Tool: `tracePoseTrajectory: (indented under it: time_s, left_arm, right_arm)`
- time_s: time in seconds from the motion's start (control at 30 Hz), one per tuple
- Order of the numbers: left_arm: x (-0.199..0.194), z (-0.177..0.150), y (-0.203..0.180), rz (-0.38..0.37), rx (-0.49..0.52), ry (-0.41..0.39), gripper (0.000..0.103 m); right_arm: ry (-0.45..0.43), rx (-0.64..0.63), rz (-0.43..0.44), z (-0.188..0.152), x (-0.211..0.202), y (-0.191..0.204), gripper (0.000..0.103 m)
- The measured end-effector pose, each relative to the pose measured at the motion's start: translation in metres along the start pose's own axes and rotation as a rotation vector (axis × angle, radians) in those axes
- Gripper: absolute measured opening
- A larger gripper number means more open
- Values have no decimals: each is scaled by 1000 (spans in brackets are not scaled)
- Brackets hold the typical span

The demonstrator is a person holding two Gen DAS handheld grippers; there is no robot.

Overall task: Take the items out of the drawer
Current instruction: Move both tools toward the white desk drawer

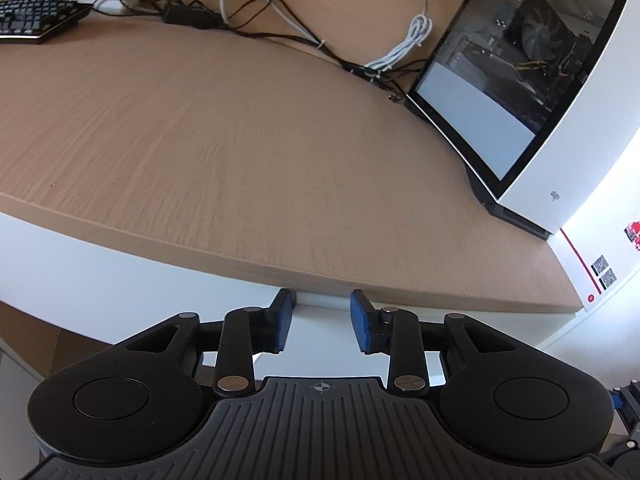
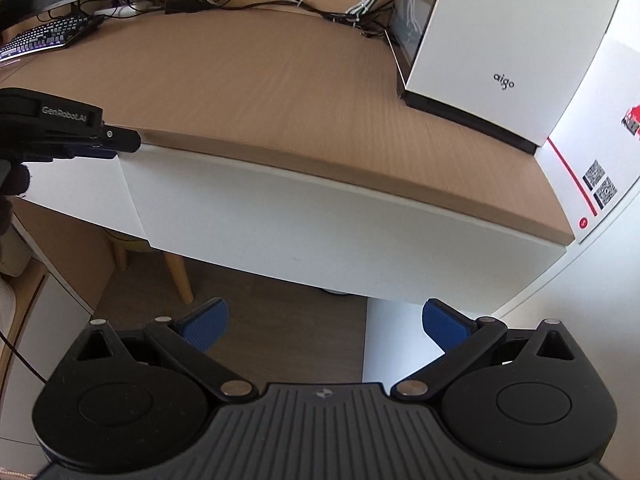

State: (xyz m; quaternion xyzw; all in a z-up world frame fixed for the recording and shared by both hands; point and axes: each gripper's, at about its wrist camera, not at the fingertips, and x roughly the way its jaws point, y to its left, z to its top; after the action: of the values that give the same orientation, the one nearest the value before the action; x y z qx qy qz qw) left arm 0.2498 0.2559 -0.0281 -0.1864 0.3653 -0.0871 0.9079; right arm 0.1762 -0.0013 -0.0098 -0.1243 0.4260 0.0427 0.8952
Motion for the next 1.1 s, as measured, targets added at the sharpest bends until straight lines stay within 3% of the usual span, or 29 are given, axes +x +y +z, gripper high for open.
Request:
tracePoseTrajectory:
  time_s: [1.1]
  left_arm:
    - [-6, -6, -4, -11, 67, 19, 36]
  right_arm:
    - [-1, 47, 4, 7, 13, -1, 103]
